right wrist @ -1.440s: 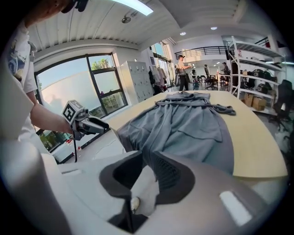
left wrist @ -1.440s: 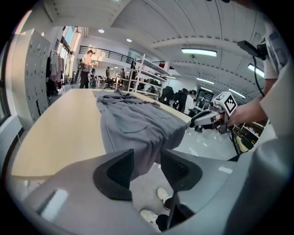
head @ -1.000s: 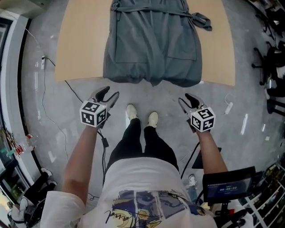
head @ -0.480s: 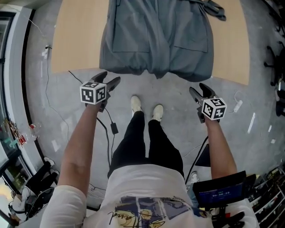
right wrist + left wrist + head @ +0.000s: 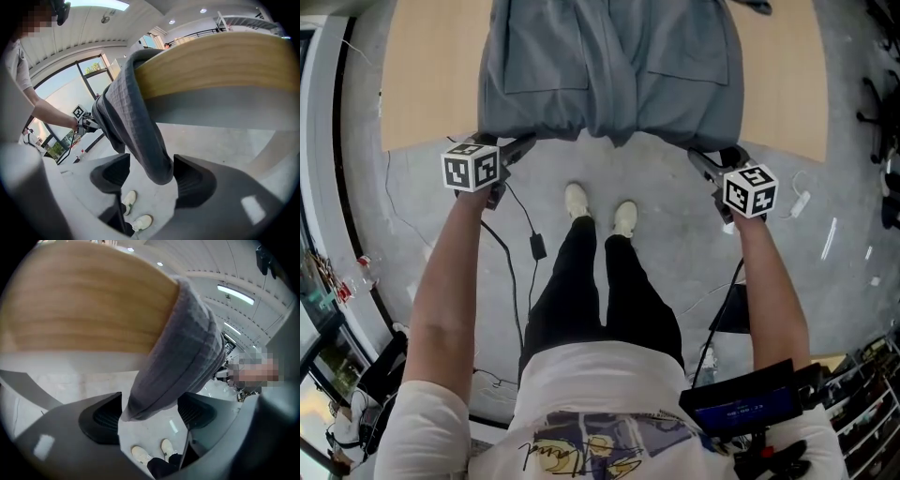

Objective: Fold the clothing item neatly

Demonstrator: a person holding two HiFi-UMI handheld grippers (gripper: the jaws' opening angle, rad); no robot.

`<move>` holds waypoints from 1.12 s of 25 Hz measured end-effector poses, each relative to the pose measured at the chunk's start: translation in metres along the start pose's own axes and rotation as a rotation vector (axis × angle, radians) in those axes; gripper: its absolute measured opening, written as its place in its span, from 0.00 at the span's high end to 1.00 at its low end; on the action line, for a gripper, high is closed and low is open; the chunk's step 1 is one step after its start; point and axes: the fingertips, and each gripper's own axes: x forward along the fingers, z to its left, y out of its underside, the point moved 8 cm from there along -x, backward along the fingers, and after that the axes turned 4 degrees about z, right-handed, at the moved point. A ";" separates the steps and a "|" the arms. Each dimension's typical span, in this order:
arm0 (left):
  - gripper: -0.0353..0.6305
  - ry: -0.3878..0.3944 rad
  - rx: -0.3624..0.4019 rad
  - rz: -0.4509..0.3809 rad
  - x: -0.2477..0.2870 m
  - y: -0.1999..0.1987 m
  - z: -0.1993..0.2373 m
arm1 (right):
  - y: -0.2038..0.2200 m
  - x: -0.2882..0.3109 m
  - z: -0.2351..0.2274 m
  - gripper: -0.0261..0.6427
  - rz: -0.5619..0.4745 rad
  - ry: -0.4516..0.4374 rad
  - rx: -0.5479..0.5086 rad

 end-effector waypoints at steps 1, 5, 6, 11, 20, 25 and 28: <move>0.37 0.021 0.004 -0.004 0.001 -0.003 -0.002 | 0.000 0.001 -0.001 0.54 0.001 -0.011 -0.009; 0.43 0.070 0.042 -0.020 0.002 -0.012 -0.010 | -0.001 0.003 0.001 0.55 0.003 -0.048 -0.045; 0.47 0.078 0.055 -0.020 0.002 -0.014 -0.013 | -0.001 0.002 0.002 0.56 0.004 -0.057 -0.050; 0.70 0.122 0.080 -0.012 -0.002 -0.014 -0.026 | -0.004 -0.001 0.006 0.77 -0.004 -0.088 -0.050; 0.92 0.181 0.091 -0.003 -0.022 -0.005 -0.047 | 0.000 -0.017 0.027 0.94 -0.024 -0.108 -0.026; 0.92 0.162 0.104 0.011 -0.033 0.001 -0.063 | 0.004 -0.038 0.037 0.94 -0.071 -0.111 -0.003; 0.92 0.160 0.101 -0.004 -0.043 0.003 -0.072 | 0.004 -0.048 0.046 0.94 -0.100 -0.116 0.021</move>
